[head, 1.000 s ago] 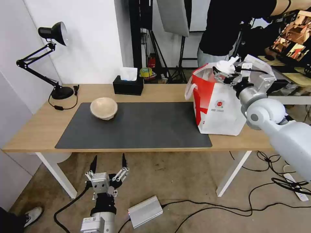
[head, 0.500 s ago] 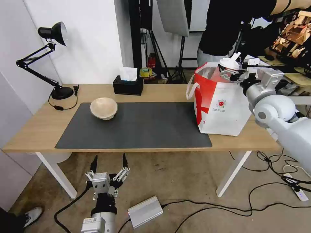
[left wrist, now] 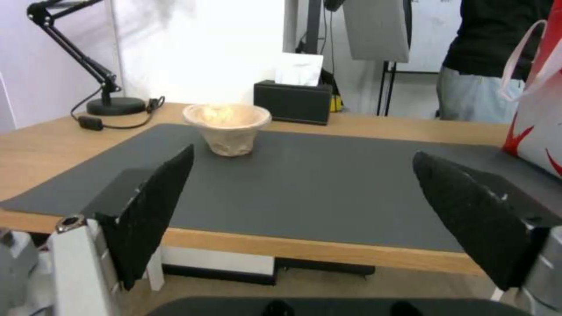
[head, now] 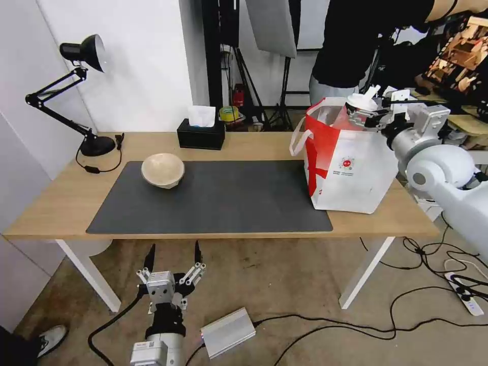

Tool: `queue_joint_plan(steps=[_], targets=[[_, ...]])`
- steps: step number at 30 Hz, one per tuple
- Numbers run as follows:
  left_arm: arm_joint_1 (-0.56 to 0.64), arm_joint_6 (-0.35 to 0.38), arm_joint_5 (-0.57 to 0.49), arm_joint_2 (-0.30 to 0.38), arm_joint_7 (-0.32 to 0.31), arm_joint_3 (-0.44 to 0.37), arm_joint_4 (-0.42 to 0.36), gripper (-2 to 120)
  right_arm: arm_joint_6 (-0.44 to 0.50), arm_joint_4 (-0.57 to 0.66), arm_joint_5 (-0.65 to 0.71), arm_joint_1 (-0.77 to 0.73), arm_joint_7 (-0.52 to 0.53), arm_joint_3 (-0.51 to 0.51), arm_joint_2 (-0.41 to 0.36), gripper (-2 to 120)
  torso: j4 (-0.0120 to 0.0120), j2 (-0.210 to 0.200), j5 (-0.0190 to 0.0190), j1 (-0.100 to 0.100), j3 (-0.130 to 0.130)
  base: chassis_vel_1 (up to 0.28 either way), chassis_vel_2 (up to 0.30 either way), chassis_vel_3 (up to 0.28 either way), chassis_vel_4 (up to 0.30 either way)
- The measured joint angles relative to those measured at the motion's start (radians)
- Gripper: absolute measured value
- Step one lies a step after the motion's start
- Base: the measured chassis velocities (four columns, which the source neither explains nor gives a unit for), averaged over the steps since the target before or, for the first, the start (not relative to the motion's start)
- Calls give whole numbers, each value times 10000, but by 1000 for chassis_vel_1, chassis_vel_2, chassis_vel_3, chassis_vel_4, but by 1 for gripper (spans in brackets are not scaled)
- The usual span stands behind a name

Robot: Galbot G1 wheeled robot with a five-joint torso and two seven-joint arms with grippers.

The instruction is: Pick up the trash from the table and place it into the takeout bag.

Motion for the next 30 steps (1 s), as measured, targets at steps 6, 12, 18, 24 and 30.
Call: queue_joint_plan(steps=[6,12,18,24,30], targets=[[-2,0,0,-1,0,-13,1,100,-830,146,-4,168,-375,5,-199,100,0,1,0,0,0,0,0,0,0],[-7,11,0,9,1,-12,18,100,-2051,289,-181,410,-687,5,-362,100,0,0,0,0,0,0,0,0,0],[-62,36,-3,46,3,51,42,100,-3079,404,-181,710,-1031,1,-608,100,2,0,0,1,0,0,0,0,0],[-112,47,-9,131,4,146,93,100,-3398,498,-143,837,-1064,44,-868,100,0,1,0,0,0,0,0,0,0],[-152,60,-31,195,4,177,98,100,-3637,586,142,1021,-1247,196,-1085,100,0,0,0,0,0,0,0,0,0]])
